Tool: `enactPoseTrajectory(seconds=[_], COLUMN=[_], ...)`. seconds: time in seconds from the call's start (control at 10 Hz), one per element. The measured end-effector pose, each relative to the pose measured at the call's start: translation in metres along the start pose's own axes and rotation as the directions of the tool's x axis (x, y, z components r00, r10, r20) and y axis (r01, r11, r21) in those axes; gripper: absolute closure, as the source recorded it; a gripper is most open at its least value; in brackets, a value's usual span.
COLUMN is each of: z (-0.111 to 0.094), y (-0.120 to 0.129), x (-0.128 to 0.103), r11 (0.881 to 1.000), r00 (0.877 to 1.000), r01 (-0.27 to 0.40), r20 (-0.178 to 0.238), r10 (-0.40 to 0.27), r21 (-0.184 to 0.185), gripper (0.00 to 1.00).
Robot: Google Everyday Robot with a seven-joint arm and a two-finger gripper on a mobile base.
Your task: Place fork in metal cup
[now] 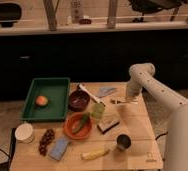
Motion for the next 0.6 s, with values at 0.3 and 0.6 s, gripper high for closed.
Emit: enactPoseTrajectory(seconds=[0.3,0.6], z=[0.003,0.0045], y=[-0.0024,-0.0078], x=[0.0009,-0.0032], r11=[1.0,1.0], r00=[1.0,1.0], r01=[-0.003,0.005], r20=[0.001,0.002], r10=[0.003,-0.005], r21=[0.003,0.002], gripper=[0.44,0.2])
